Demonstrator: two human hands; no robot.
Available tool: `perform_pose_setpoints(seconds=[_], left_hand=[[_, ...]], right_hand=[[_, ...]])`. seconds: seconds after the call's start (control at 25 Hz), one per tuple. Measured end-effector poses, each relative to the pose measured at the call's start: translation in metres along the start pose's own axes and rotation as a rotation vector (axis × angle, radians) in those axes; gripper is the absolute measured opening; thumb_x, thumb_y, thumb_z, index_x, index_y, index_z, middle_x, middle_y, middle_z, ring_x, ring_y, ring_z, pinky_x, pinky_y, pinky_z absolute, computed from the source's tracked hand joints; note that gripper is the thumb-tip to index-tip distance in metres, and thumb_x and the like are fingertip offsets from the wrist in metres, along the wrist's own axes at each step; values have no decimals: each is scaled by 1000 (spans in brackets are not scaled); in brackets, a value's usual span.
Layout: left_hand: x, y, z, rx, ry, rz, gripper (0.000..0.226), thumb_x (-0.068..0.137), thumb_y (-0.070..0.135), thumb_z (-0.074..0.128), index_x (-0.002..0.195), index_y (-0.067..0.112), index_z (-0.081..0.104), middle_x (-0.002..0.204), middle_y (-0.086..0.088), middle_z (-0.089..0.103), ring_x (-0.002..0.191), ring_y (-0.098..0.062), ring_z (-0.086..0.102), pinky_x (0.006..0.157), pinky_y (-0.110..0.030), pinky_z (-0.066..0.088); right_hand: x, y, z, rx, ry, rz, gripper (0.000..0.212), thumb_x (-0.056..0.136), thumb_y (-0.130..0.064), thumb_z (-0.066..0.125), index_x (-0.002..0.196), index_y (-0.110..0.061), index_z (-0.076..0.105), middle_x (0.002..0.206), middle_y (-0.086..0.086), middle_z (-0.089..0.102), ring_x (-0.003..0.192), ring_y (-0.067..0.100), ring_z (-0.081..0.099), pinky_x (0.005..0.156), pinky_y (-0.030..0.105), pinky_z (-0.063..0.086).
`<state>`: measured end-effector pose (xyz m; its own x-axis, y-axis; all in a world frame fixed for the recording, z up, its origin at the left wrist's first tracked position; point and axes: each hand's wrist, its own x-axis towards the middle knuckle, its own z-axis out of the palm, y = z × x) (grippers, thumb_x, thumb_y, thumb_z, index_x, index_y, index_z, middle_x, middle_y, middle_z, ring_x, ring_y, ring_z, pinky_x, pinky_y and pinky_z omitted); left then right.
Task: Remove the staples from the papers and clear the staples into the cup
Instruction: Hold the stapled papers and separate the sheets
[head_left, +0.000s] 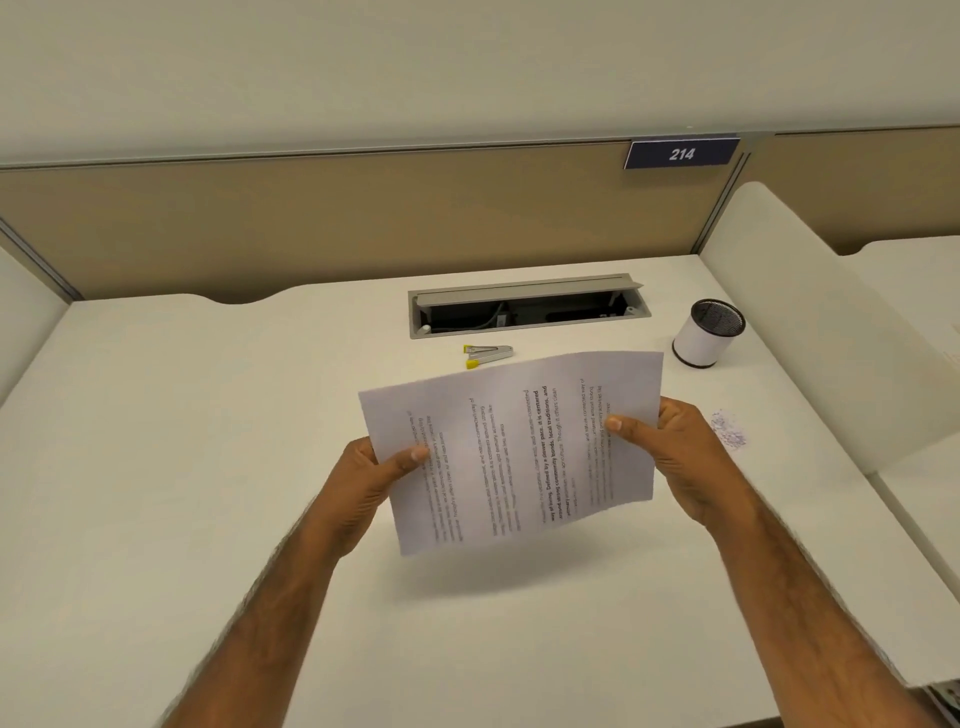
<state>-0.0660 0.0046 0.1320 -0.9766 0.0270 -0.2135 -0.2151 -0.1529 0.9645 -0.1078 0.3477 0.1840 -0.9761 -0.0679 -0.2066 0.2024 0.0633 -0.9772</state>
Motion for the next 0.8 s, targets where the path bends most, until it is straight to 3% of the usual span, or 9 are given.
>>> perform_pose_setpoints(seconds=[0.08, 0.12, 0.2, 0.32, 0.44, 0.6, 0.72, 0.8], left_hand=[[2, 0, 8, 40, 80, 39, 17, 87, 25, 83, 103, 21, 80, 106, -1, 81, 100, -22, 76, 89, -37, 61], [3, -2, 11, 55, 116, 61, 9, 89, 22, 80, 98, 25, 81, 102, 1, 81, 97, -19, 77, 88, -37, 60], [2, -9, 17, 88, 155, 80, 9, 86, 31, 76, 91, 33, 83, 98, 4, 81, 92, -15, 75, 85, -35, 59], [1, -18, 22, 101, 192, 100, 16, 83, 38, 72, 94, 32, 82, 95, 6, 81, 89, -13, 73, 78, -28, 58], [2, -25, 17, 78, 211, 136, 24, 83, 36, 73, 105, 25, 78, 98, 5, 81, 90, -12, 74, 78, -25, 59], [3, -51, 9, 137, 210, 87, 18, 92, 17, 78, 107, 25, 77, 101, 9, 81, 100, -15, 75, 78, -21, 57], [2, -71, 13, 167, 227, 36, 18, 94, 23, 76, 111, 29, 74, 99, 16, 80, 105, -20, 74, 77, -20, 57], [2, -70, 16, 197, 235, 34, 15, 97, 21, 73, 107, 32, 73, 96, 17, 80, 100, -16, 74, 79, -22, 56]], right_hand=[[0, 6, 2, -4, 29, -18, 22, 89, -10, 70, 111, -13, 71, 104, 1, 77, 94, 23, 73, 80, 32, 58], [-1, 11, 6, -2, 51, -35, 22, 89, -7, 69, 110, -13, 72, 101, 0, 78, 91, 19, 73, 76, 27, 58], [-1, 23, 17, -2, 117, -53, 22, 89, -3, 69, 107, -15, 72, 96, -5, 77, 87, 14, 72, 73, 21, 58], [0, 40, 29, 17, 196, -55, 21, 89, -4, 69, 103, -20, 72, 98, -3, 76, 90, 16, 72, 80, 26, 58], [1, 49, 28, 45, 231, -67, 23, 90, -5, 69, 108, -18, 71, 104, 2, 76, 93, 17, 72, 83, 29, 57], [-4, 62, 28, 20, 175, -49, 31, 87, 5, 63, 99, -24, 69, 96, -2, 74, 90, 16, 69, 75, 23, 55], [-8, 78, 30, 15, 223, 21, 34, 89, 8, 57, 96, -24, 68, 93, -2, 71, 91, 20, 65, 75, 23, 52], [-9, 78, 30, 39, 268, 34, 29, 93, 7, 56, 104, -18, 67, 95, -4, 71, 91, 17, 66, 73, 17, 51]])
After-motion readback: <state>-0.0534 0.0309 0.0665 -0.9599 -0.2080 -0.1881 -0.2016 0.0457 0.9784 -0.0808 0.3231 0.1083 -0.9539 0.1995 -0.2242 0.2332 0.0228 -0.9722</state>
